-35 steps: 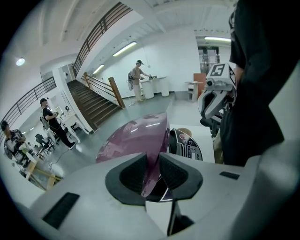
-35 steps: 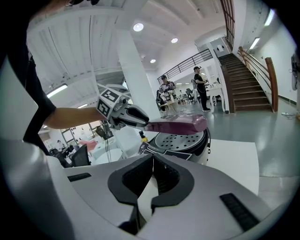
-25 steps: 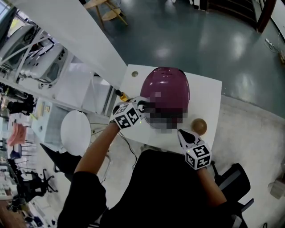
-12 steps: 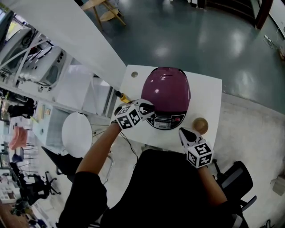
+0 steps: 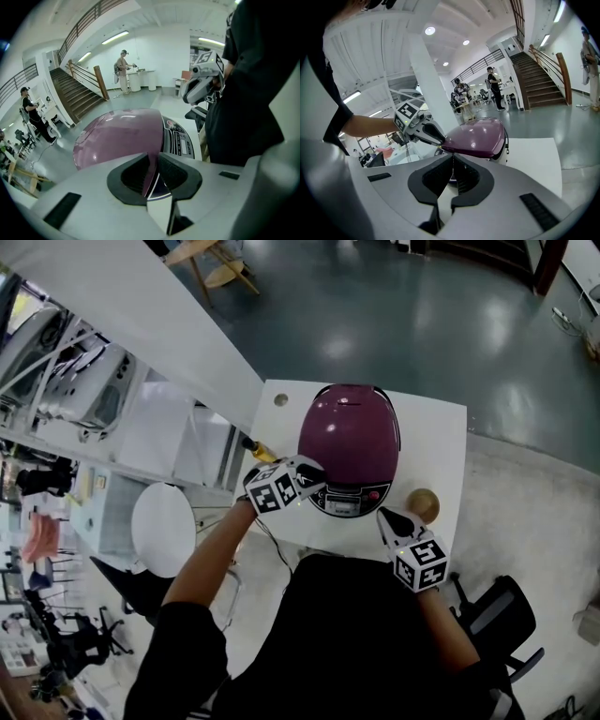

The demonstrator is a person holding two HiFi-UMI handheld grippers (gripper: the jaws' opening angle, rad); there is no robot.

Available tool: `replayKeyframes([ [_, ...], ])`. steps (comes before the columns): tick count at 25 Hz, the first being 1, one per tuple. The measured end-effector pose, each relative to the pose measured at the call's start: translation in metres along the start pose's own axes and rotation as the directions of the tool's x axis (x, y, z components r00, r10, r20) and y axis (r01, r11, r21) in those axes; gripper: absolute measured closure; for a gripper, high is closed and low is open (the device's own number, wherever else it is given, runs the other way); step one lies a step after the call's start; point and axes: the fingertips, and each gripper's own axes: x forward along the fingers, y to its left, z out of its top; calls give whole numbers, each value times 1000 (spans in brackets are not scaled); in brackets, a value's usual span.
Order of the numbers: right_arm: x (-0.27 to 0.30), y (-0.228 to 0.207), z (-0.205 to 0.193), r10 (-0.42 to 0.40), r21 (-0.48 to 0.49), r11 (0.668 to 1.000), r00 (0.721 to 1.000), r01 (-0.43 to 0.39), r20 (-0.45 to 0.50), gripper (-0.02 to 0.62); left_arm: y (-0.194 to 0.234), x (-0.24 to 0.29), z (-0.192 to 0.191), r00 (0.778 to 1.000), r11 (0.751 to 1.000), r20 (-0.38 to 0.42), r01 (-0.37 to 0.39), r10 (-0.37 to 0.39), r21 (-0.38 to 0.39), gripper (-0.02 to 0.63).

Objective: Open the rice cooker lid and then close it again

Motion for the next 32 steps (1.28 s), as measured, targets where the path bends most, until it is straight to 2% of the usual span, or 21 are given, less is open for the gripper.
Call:
replayKeyframes([
  [8, 5, -2, 4, 1, 12, 1000, 1000, 0, -10, 595, -3, 8, -5, 998, 998, -51, 47, -45, 46, 548],
  [13, 5, -7, -3, 3, 16, 1000, 1000, -3, -24, 595, 0, 12, -6, 998, 998, -25, 54, -54, -16, 563],
  [20, 5, -7, -5, 4, 12, 1000, 1000, -4, -31, 595, 1, 11, -5, 998, 996, -17, 58, -59, -65, 581],
  [27, 5, -10, -7, 1, 16, 1000, 999, 0, -33, 595, 2, 16, -5, 997, 998, -71, 36, -40, -60, 591],
  [32, 4, -12, -7, 8, 16, 1000, 999, -7, -38, 595, 3, 18, -5, 996, 996, -81, 25, -32, -87, 594],
])
